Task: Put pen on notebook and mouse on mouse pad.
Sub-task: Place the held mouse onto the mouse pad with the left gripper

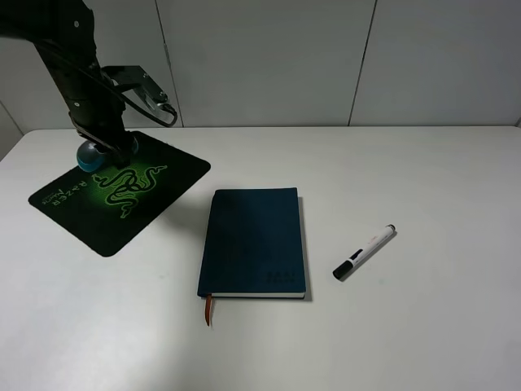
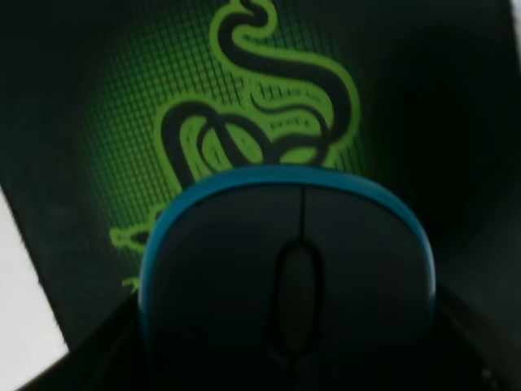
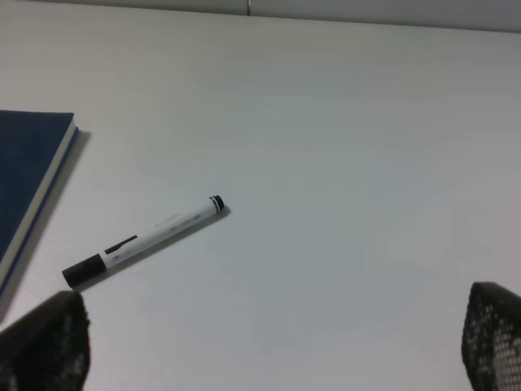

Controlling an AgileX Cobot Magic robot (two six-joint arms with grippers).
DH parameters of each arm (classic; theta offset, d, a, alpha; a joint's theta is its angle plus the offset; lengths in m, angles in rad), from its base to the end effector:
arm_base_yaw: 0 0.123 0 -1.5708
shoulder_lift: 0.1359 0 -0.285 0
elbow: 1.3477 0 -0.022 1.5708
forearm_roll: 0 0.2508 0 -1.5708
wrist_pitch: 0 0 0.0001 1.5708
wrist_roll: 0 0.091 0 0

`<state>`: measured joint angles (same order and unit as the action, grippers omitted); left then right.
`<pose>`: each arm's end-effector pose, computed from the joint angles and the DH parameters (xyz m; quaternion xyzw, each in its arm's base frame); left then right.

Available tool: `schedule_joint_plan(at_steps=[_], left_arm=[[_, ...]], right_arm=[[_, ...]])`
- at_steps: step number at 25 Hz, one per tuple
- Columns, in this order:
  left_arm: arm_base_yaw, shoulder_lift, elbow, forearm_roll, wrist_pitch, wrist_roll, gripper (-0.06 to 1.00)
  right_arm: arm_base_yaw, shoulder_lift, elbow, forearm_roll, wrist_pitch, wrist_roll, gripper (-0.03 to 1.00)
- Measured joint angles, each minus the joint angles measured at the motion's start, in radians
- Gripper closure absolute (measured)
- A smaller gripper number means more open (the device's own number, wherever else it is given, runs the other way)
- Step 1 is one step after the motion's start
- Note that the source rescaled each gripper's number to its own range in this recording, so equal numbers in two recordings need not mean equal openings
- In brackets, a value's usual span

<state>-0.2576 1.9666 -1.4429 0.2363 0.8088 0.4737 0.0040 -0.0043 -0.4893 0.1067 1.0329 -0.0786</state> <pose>0.4012 -0.0898 0.1980 0.4125 0.8914 0.1141 0.1495 -0.0034 0.0083 0.2769 -0.0361 0.8456 0.0335 0.5315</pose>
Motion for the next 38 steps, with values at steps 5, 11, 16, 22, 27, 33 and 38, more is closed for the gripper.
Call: schedule_joint_plan(at_steps=[5, 11, 16, 22, 27, 33, 38], left_arm=[[0.043, 0.099, -0.066, -0.003, -0.002, 0.000, 0.94], [0.104, 0.173, -0.081, -0.094, -0.054, 0.000, 0.94], [0.116, 0.213, -0.081, -0.106, -0.079, 0.000, 0.94], [0.116, 0.230, -0.081, -0.108, -0.125, 0.000, 0.94], [0.116, 0.231, -0.081, -0.125, -0.128, 0.000, 0.94], [0.116, 0.231, -0.081, -0.128, -0.127, 0.000, 0.94], [0.116, 0.231, -0.081, -0.129, -0.127, 0.000, 0.94]], right_arm=[[0.000, 0.000, 0.000, 0.000, 0.000, 0.000, -0.03], [0.000, 0.000, 0.000, 0.000, 0.000, 0.000, -0.03], [0.000, 0.000, 0.000, 0.000, 0.000, 0.000, -0.03], [0.000, 0.000, 0.000, 0.000, 0.000, 0.000, -0.03], [0.000, 0.000, 0.000, 0.000, 0.000, 0.000, -0.03], [0.000, 0.000, 0.000, 0.000, 0.000, 0.000, -0.03], [0.000, 0.000, 0.000, 0.000, 0.000, 0.000, -0.03]])
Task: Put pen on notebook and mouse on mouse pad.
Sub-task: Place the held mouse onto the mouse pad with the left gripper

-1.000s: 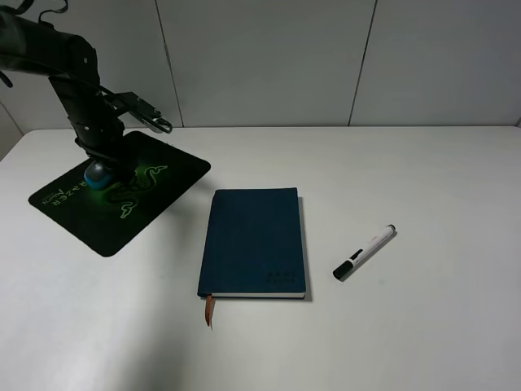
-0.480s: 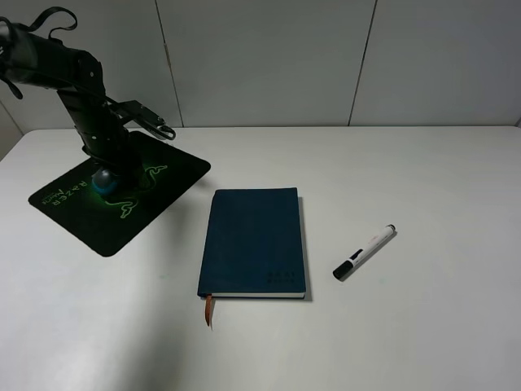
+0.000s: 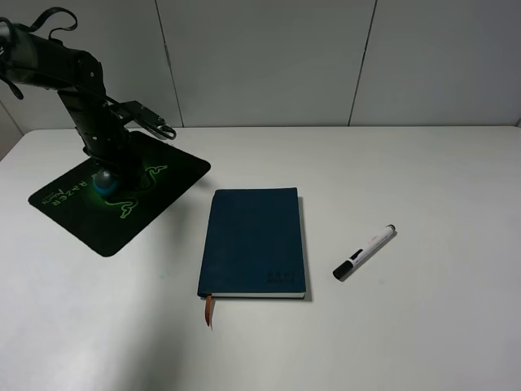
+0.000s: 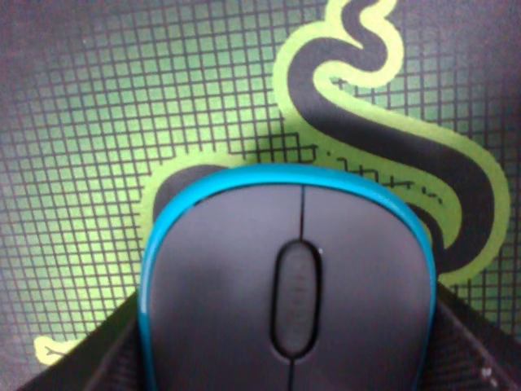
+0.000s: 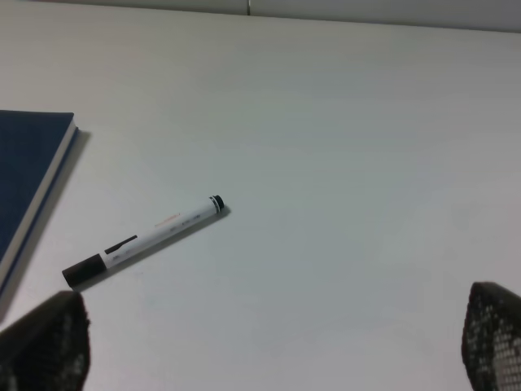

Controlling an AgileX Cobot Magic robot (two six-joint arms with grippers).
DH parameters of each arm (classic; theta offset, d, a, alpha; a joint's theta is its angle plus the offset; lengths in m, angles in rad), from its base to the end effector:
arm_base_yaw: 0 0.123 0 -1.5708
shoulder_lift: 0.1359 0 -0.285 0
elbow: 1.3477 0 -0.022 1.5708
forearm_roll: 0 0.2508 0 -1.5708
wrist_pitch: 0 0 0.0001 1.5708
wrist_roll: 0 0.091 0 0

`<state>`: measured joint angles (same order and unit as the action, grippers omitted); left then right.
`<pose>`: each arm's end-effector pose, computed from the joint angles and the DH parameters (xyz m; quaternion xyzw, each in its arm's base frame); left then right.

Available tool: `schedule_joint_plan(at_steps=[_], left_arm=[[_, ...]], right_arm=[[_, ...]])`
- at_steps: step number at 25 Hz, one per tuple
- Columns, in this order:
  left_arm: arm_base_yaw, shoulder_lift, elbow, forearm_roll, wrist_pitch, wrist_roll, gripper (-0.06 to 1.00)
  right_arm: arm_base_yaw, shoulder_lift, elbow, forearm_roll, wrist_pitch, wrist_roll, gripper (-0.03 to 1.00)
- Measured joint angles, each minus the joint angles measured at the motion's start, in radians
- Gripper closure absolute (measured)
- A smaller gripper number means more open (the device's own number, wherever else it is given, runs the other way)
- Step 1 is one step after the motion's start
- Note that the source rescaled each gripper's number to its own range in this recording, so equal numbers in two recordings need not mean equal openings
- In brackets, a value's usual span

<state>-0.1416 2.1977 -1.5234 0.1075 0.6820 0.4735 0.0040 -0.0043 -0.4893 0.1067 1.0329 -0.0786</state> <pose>0.4415 -0.0567 0.1218 0.3333 0.9300 0.0640 0.1414 -0.0034 0.0083 0.2769 -0.0361 0.8456 0.0335 0.5315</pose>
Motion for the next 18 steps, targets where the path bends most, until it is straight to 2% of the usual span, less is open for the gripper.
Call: schedule_joint_plan(at_steps=[3, 4, 5, 6, 8, 10, 12, 18], left_arm=[[0.000, 0.000, 0.000, 0.000, -0.002, -0.007, 0.94], [0.000, 0.000, 0.000, 0.000, -0.003, -0.024, 0.80], [0.000, 0.000, 0.000, 0.000, -0.010, -0.039, 0.54], [0.000, 0.000, 0.000, 0.000, -0.022, -0.053, 0.35], [0.000, 0.000, 0.000, 0.000, -0.040, -0.071, 0.10], [0.000, 0.000, 0.000, 0.003, -0.043, -0.077, 0.01], [0.000, 0.000, 0.000, 0.004, -0.044, -0.079, -0.03], [0.000, 0.000, -0.012, 0.004, -0.024, -0.080, -0.05]], right_arm=[[0.000, 0.000, 0.000, 0.000, 0.000, 0.000, -0.03], [0.000, 0.000, 0.000, 0.000, 0.000, 0.000, -0.03], [0.000, 0.000, 0.000, 0.000, 0.000, 0.000, -0.03], [0.000, 0.000, 0.000, 0.000, 0.000, 0.000, -0.03], [0.000, 0.000, 0.000, 0.000, 0.000, 0.000, -0.03], [0.000, 0.000, 0.000, 0.000, 0.000, 0.000, -0.03], [0.000, 0.000, 0.000, 0.000, 0.000, 0.000, -0.03], [0.000, 0.000, 0.000, 0.000, 0.000, 0.000, -0.03]])
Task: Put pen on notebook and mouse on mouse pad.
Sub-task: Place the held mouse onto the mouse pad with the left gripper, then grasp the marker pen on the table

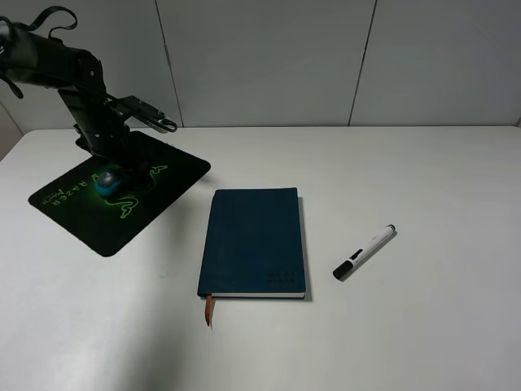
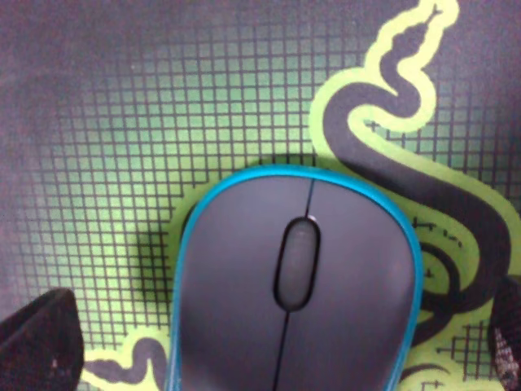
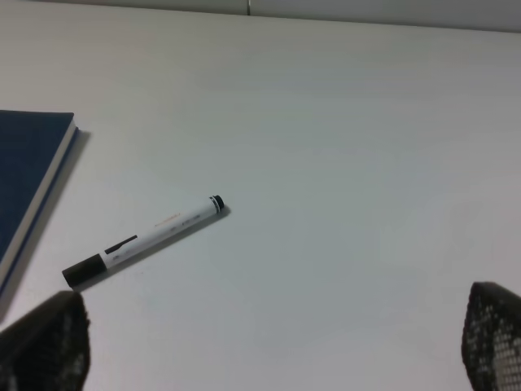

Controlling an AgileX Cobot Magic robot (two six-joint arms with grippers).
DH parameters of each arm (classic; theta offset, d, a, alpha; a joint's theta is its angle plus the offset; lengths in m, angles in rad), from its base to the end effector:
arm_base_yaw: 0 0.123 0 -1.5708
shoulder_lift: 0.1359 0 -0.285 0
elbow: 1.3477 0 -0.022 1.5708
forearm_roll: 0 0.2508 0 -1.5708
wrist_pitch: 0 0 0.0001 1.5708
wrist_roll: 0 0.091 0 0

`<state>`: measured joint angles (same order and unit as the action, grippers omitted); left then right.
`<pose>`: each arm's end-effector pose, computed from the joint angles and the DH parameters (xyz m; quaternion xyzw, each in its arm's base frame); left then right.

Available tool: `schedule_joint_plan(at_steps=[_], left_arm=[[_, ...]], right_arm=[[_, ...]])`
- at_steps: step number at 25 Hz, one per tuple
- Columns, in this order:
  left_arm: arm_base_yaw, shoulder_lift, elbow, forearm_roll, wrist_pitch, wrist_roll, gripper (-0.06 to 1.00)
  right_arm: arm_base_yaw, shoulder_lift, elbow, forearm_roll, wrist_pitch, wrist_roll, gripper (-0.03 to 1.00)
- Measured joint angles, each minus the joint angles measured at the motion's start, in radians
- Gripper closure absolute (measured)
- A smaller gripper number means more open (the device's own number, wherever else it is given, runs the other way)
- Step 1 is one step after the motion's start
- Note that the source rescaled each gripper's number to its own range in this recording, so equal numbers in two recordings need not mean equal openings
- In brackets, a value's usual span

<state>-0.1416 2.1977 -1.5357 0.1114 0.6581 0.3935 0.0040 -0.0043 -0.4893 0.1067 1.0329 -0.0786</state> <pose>0.4460 -0.0573 0.1255 0.2966 0.9393 0.0617 0.1614 -0.0034 0.0083 0.2769 -0.0361 0.8456 0.0335 0.5315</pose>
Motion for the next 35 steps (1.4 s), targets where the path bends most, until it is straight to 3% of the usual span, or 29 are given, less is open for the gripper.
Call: schedule_joint_plan(at_steps=[12, 26, 35], left_arm=[[0.000, -0.165, -0.015, -0.004, 0.137, -0.025, -0.05], [0.000, -0.457, -0.015, -0.004, 0.519, -0.107, -0.05], [0.000, -0.668, -0.015, -0.004, 0.522, -0.214, -0.05]], right_arm=[[0.000, 0.000, 0.000, 0.000, 0.000, 0.000, -0.03], [0.000, 0.000, 0.000, 0.000, 0.000, 0.000, -0.03], [0.000, 0.000, 0.000, 0.000, 0.000, 0.000, -0.03]])
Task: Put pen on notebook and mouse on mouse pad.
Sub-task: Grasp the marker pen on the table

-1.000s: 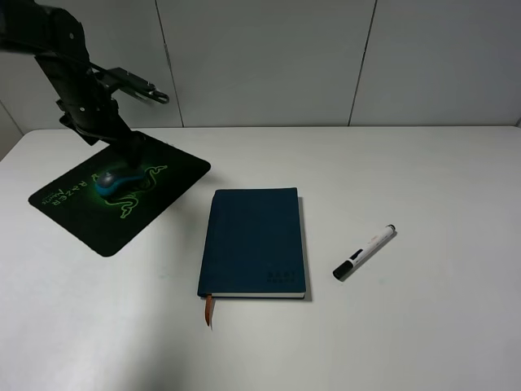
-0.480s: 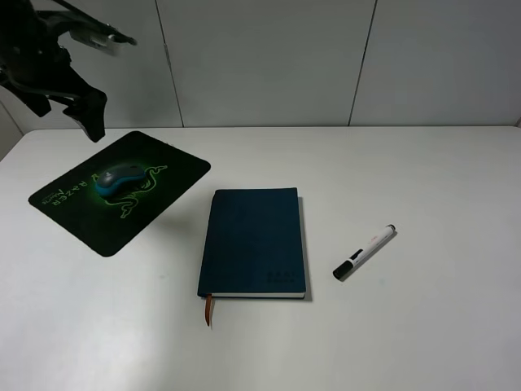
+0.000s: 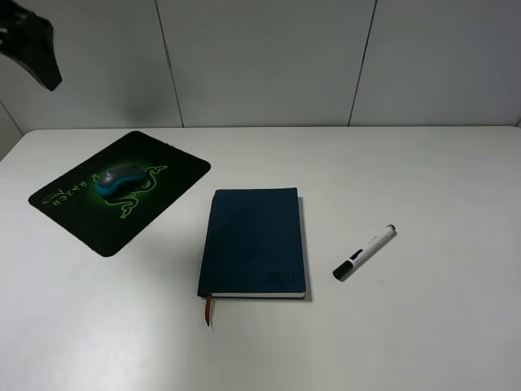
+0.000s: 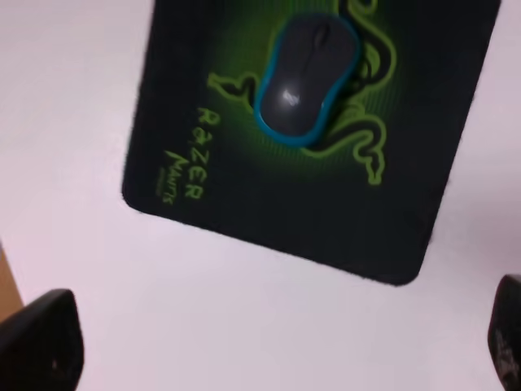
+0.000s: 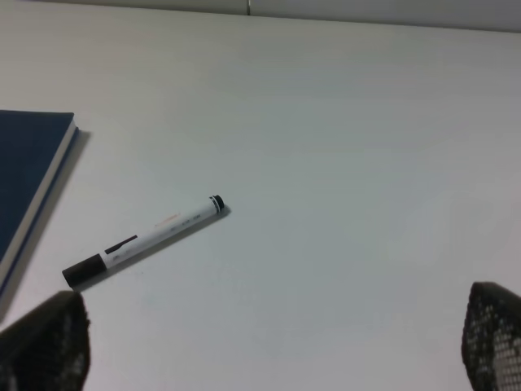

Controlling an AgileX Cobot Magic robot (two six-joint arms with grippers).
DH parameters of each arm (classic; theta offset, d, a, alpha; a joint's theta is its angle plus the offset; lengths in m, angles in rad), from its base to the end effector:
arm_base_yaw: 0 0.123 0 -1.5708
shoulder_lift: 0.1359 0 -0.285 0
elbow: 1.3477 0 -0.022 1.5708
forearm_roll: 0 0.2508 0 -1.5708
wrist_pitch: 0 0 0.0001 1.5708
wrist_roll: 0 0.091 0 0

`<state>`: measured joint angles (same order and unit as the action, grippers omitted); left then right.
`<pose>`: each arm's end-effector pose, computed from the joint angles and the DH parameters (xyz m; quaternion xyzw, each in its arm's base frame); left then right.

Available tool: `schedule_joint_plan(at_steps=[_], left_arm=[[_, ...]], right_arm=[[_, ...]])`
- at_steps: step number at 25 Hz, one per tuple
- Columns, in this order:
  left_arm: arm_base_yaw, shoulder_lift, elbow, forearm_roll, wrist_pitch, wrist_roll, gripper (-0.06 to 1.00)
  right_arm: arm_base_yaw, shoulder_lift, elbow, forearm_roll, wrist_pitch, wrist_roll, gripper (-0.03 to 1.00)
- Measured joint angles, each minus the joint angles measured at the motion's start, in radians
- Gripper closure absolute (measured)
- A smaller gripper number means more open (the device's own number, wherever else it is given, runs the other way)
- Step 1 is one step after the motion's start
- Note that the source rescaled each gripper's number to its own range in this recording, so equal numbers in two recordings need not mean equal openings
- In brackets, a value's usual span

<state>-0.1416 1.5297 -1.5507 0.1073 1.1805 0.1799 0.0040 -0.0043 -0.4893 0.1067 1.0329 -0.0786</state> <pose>0.3154 -0.0359 0.3762 0.1623 0.9540 0.0578 0.2453 -0.0034 0.0083 0.2769 -0.0361 0.8456 0.0335 0.5315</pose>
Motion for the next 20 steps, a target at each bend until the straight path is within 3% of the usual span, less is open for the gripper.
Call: schedule_joint_plan(at_steps=[7, 11, 20], left_arm=[[0.000, -0.219, 0.038, -0.051, 0.001, -0.045, -0.05], [0.000, -0.369, 0.138, -0.107, 0.001, -0.048, -0.05], [0.000, -0.758, 0.384, -0.115, 0.001, -0.049, -0.05]], right_arm=[[0.000, 0.000, 0.000, 0.000, 0.000, 0.000, -0.03], [0.000, 0.000, 0.000, 0.000, 0.000, 0.000, -0.03], [0.000, 0.000, 0.000, 0.000, 0.000, 0.000, -0.03]])
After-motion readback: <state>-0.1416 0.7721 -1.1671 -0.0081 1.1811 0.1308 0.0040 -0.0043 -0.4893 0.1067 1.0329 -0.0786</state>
